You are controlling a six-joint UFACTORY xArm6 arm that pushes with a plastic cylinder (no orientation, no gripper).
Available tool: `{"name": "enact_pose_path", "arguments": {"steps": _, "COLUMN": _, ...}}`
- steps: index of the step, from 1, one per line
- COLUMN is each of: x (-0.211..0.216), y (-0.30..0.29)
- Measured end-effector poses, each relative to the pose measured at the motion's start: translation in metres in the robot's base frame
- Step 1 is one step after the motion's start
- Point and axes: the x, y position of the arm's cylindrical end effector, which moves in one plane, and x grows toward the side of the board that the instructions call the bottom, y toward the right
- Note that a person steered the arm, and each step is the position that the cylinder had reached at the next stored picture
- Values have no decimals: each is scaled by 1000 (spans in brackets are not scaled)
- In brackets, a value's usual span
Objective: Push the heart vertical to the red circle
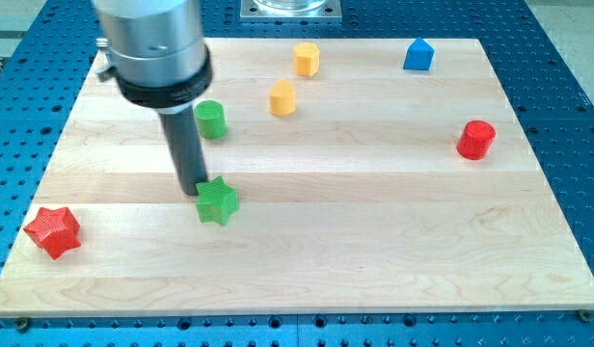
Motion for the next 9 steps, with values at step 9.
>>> {"name": "enact_pose_path", "arguments": {"steps": 9, "x": -39, "y": 208}}
